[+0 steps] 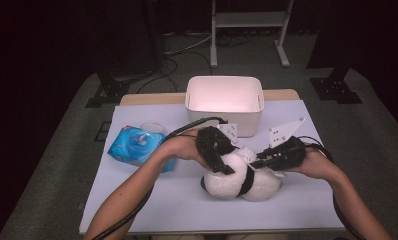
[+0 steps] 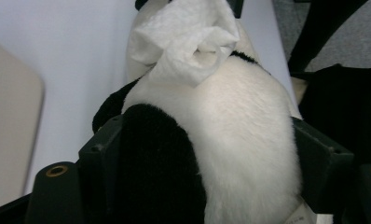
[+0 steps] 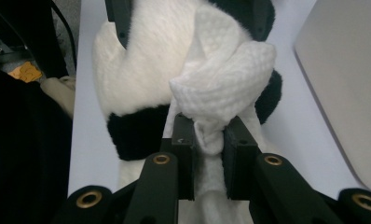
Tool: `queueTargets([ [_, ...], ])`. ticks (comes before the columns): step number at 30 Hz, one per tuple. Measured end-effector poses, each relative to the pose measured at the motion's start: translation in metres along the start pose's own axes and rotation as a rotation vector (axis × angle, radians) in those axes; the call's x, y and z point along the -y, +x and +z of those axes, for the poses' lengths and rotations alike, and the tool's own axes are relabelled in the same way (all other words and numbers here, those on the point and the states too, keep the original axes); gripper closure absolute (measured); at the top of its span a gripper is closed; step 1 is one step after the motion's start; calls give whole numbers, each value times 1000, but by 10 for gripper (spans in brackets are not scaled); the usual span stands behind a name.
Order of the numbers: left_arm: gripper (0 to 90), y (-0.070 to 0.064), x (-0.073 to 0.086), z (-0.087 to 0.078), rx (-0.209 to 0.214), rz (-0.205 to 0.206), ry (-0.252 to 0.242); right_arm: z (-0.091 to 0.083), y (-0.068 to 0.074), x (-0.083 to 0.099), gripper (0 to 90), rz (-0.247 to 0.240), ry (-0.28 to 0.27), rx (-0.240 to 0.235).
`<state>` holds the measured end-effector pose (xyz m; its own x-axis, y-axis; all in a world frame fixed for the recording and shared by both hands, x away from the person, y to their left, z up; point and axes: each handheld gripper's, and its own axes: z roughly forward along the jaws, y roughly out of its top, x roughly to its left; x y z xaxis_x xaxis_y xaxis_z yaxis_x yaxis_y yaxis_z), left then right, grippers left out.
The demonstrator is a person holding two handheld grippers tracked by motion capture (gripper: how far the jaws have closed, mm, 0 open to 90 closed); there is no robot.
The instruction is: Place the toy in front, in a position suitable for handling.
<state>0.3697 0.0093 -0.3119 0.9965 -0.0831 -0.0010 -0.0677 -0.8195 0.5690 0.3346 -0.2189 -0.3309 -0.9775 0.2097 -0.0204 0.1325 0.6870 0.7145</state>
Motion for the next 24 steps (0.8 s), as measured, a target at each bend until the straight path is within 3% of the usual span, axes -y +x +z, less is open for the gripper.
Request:
queueTargets([
  [4,209,2,5,3,2,-1,8,6,-4,-3,765,4,6,-8],
  [7,174,0,15,6,5,-27,-5,16,-3,-3,766,9,16,-28],
  [13,110,-15,29,4,-12,-40,-43,25,6,-7,768,-9,26,-45],
  [24,105,-32,39,-15,-71,-37,-81,28,17,-7,768,-15,30,-51],
])
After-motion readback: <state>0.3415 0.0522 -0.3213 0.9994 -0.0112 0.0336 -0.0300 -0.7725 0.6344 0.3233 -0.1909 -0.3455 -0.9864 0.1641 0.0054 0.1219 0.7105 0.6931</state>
